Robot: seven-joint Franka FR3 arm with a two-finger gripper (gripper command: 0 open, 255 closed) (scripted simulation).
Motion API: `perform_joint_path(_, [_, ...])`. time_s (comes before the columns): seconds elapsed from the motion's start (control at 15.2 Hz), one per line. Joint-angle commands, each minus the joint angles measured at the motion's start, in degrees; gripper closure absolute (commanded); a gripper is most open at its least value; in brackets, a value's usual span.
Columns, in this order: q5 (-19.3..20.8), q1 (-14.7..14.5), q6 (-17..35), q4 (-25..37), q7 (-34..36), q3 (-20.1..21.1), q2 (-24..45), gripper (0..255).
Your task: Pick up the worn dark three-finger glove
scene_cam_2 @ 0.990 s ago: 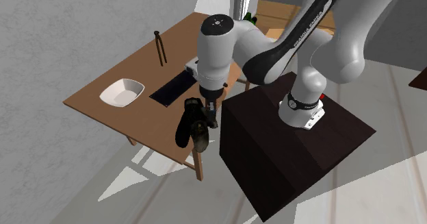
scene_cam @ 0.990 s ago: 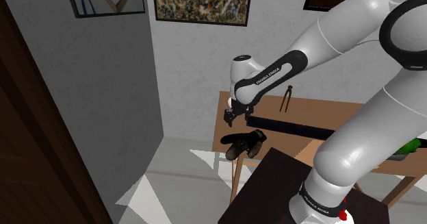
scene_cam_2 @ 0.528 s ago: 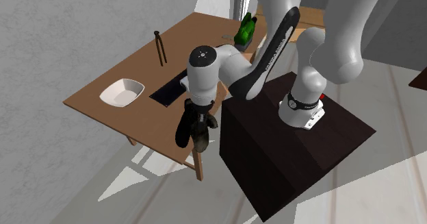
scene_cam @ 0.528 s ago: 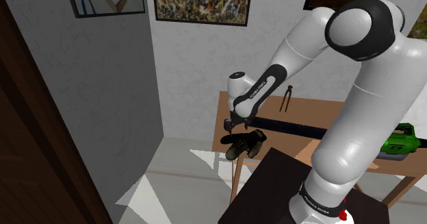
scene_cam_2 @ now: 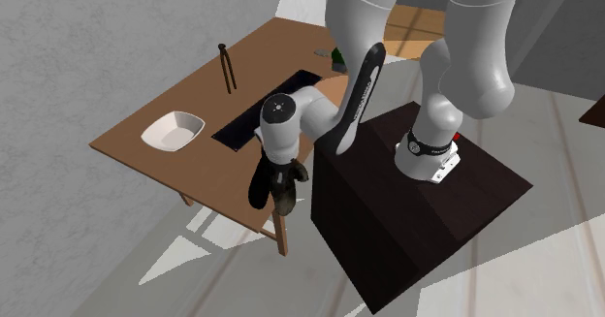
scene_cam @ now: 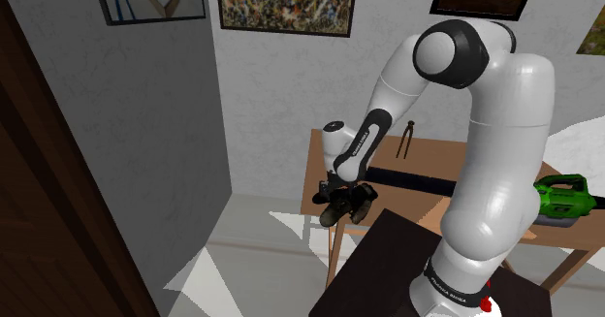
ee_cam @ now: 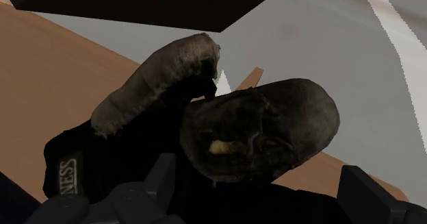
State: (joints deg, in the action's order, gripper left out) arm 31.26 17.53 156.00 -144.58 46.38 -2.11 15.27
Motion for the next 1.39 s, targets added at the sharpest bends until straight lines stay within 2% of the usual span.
perform_joint_path(0.0, [1.3, -0.3, 1.4, 0.6, 1.2, -0.7, 2.0, 0])
perform_joint_path(0.2, [3.3, -1.1, 3.7, 1.6, 3.3, -1.9, 5.3, 0])
perform_joint_path(0.33, [3.3, -1.1, 3.7, 1.5, 3.3, -1.9, 5.3, 0])
perform_joint_path(0.4, [3.3, -1.2, 3.7, 1.5, 3.3, -1.9, 5.3, 255])
perform_joint_path(0.99, [3.3, -1.1, 3.7, 1.5, 3.3, -1.9, 5.3, 255])
perform_joint_path(1.32, [0.5, 0.0, 0.5, 0.3, 0.4, -0.2, 0.7, 255])
